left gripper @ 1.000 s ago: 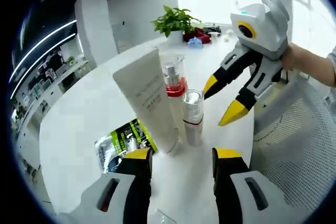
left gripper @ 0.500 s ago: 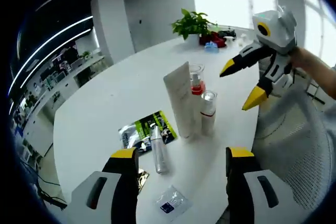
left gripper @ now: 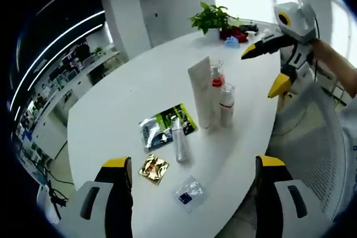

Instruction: Arrange the skincare products in the storage area until every visible bottle or jar stands upright without overlapping.

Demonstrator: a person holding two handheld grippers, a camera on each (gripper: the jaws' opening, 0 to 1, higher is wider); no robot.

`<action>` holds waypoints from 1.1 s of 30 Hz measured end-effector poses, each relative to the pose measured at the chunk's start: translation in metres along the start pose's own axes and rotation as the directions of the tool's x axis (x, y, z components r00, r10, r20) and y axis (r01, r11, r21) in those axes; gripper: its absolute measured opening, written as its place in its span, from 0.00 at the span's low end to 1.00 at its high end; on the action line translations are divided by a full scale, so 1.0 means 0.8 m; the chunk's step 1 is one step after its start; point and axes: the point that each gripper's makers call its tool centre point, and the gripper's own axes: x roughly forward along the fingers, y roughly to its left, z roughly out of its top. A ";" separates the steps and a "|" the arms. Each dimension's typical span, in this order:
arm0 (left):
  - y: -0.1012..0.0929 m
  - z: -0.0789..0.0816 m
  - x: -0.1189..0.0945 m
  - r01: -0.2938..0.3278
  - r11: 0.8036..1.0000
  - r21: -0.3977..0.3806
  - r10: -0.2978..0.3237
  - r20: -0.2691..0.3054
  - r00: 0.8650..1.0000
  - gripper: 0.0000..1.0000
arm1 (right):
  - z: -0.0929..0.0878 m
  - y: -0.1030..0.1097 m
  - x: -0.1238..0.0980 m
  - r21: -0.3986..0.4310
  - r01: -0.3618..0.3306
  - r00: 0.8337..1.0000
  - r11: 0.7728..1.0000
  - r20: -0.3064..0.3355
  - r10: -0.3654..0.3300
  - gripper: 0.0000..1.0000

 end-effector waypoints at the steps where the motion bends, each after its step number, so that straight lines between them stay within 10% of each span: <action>1: 0.001 -0.002 -0.003 -0.003 1.000 0.009 0.003 -0.003 1.000 0.91 | 0.000 0.001 -0.001 0.002 0.000 1.000 1.000 0.000 0.000 0.81; 33: 0.022 -0.032 0.008 0.001 1.000 -0.024 -0.003 -0.060 0.998 0.97 | 0.010 0.004 0.000 0.003 -0.021 0.999 1.000 0.024 0.020 1.00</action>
